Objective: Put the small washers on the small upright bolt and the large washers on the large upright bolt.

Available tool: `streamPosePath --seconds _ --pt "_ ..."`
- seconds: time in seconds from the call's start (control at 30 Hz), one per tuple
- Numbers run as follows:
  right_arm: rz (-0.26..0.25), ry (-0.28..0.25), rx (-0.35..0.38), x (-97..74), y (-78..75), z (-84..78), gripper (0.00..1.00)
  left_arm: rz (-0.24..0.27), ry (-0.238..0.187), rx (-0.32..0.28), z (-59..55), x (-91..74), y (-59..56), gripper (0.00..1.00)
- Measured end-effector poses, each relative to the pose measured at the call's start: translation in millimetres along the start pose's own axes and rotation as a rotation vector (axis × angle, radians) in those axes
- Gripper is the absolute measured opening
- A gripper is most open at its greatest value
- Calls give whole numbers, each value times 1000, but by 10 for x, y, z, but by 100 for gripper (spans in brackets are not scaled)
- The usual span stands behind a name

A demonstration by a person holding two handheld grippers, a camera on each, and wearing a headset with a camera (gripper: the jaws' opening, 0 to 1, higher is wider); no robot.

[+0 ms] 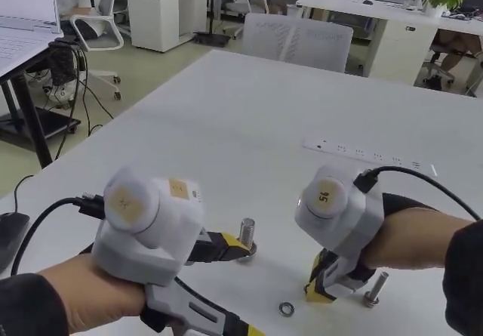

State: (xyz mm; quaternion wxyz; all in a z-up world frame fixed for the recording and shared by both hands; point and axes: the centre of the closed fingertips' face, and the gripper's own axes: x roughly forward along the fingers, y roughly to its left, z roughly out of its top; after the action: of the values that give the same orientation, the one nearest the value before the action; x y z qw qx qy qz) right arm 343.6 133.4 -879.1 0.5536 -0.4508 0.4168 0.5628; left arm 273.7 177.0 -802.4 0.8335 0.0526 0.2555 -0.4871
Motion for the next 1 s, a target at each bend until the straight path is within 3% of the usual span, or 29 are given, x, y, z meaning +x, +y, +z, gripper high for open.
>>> streamPosePath --seconds 0.57,1.0 --pt "-18 -14 24 -184 103 -118 14 -1 -2 6 15 6 -14 80" --pt "-37 -34 57 -364 299 -305 14 -13 0 11 21 19 -38 81"
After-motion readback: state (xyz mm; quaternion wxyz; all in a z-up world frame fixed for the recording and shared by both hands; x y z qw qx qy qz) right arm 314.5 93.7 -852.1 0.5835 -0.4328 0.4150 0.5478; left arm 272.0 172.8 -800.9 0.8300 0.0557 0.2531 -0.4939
